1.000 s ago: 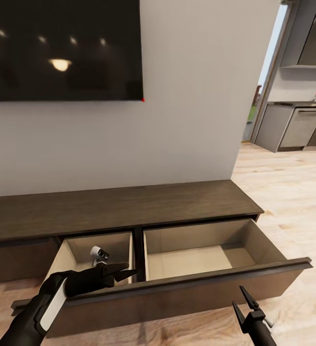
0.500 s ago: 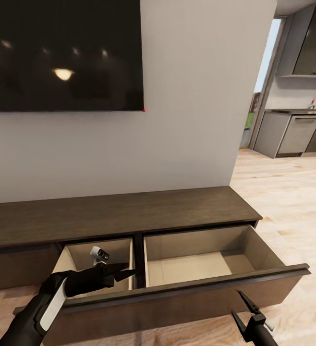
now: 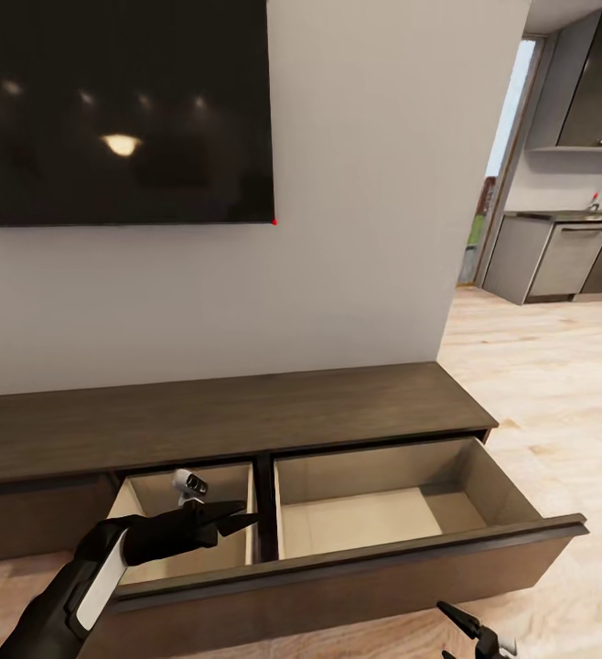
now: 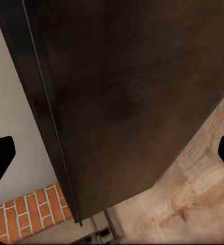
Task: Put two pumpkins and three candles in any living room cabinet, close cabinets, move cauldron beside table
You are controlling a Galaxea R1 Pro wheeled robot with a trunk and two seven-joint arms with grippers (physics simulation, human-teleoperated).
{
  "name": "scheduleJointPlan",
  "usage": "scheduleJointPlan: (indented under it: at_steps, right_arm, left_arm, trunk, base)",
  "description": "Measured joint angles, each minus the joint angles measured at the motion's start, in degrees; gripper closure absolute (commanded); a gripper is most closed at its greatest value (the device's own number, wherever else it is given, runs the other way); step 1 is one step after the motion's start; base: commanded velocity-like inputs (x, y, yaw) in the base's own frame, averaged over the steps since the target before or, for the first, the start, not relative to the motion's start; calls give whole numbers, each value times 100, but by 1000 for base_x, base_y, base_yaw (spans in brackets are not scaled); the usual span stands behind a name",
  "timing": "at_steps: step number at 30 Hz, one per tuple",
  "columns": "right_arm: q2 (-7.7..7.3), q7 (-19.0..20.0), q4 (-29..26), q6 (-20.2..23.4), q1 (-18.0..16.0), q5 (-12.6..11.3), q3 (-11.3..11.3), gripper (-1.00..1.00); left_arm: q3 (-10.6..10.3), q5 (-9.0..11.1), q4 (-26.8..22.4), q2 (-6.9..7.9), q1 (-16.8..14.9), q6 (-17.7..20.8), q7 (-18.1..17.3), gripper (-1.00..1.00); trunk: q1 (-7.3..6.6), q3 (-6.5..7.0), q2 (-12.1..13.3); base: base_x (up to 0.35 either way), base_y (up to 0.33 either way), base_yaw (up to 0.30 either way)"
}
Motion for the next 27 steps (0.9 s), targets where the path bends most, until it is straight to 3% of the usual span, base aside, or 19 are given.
scheduleJointPlan:
  at_steps: [6, 16, 27]
  right_arm:
    - [0, 4, 1, -120, 3, 121, 5, -100]
    - [9, -63, 38, -450, 5, 144, 46, -100]
    - [21, -1, 34, -505, 3, 144, 120, -100]
  left_arm:
    - [-7, 0, 0, -4, 2, -1, 0, -100]
    - [-6, 0, 0, 2, 1, 2, 0, -100]
    - [-9, 0, 0, -9, -1, 1, 0, -100]
  trunk:
    - [-132, 108, 241]
    - [-351, 287, 642]
    - [-593, 485, 1083]
  base:
    - [0, 0, 0]
    - [0, 0, 0]
    - [0, 0, 0]
